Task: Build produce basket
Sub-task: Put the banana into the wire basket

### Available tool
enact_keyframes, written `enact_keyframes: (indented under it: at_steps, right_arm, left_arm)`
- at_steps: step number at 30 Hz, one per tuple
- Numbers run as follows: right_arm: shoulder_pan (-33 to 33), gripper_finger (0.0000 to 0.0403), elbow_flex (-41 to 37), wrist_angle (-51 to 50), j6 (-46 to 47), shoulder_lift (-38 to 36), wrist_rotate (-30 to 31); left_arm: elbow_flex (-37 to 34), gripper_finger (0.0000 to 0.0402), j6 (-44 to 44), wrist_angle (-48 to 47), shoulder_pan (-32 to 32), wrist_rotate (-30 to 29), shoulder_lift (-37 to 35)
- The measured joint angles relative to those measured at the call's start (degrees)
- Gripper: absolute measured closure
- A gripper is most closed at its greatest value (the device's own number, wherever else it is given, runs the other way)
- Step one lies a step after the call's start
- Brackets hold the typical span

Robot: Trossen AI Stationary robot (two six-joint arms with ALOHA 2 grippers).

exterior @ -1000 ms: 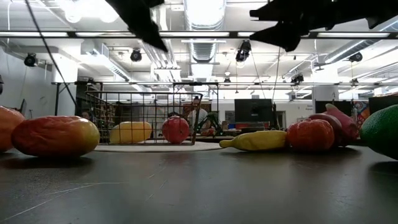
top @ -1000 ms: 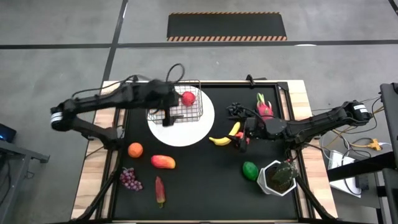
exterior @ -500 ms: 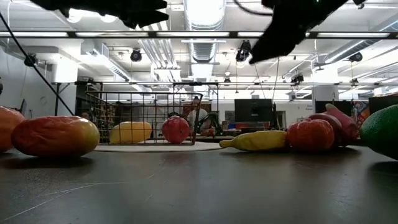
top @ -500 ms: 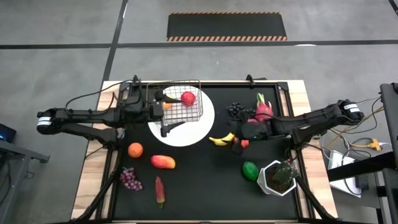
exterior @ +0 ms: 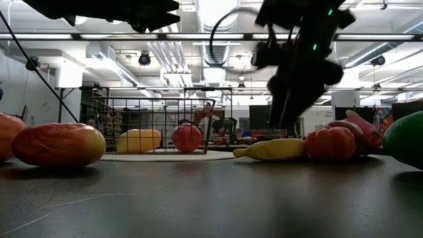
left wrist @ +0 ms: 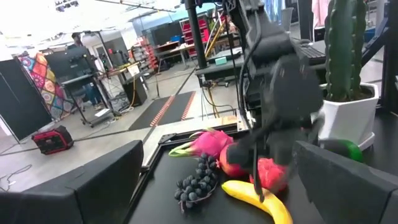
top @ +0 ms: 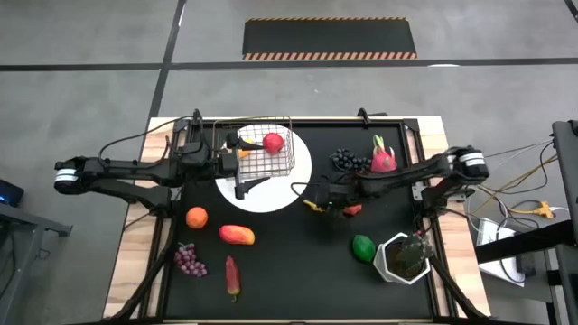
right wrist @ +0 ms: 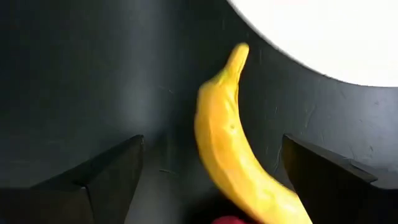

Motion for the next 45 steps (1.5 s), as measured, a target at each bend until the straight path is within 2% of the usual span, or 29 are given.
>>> enact_keyframes:
  at_steps: [4, 9, 21, 27, 30, 33, 36, 41, 45]
  right_arm:
    - [-2.15, 0.0059, 0.58, 0.34, -3.63, 4.69, 0.0]
    - [-3.9, 0.0107, 1.69, 0.21, -5.72, 7.93, -2.03]
    - [-4.21, 0.0304, 2.01, 0.24, -8.54, 7.66, -4.55]
    - [-4.21, 0.0308, 2.88, 0.54, -9.28, 4.29, -4.55]
    - [-4.21, 0.0299, 2.88, 3.85, -9.14, 1.21, -4.55]
    - [-4.21, 0.0287, 1.94, 10.46, -9.07, -2.33, -4.55]
    - [-4.07, 0.0288, -0.68, 21.31, -9.0, -5.61, -4.59]
    - [-4.06, 0.0296, -7.19, 48.71, -8.3, -7.57, -6.02]
    - [-4.06, 0.0296, -11.48, 73.82, -5.93, -4.88, -6.08]
  left_arm:
    - [0.0, 0.0008, -0.08, 0.01, 0.0, 0.0, -0.06]
    - [0.0, 0.0008, -0.15, 0.04, 0.0, 0.0, -0.07]
    - [0.0, 0.0008, -1.4, 0.29, 0.0, 0.0, 0.11]
    - [0.0, 0.0008, -1.98, 0.42, -0.02, 0.0, 0.26]
    - [0.0, 0.0008, -3.11, 0.48, -0.02, 0.0, 0.26]
    - [0.0, 0.0008, -4.15, 0.44, -0.11, 0.08, 0.28]
    - [0.0, 0.0008, -4.61, 0.44, -0.28, 0.26, 0.28]
    - [0.02, 0.0008, -4.7, 0.46, -1.16, 0.33, 0.28]
    - [0.02, 0.0008, -6.07, 0.79, -1.66, 0.33, 0.28]
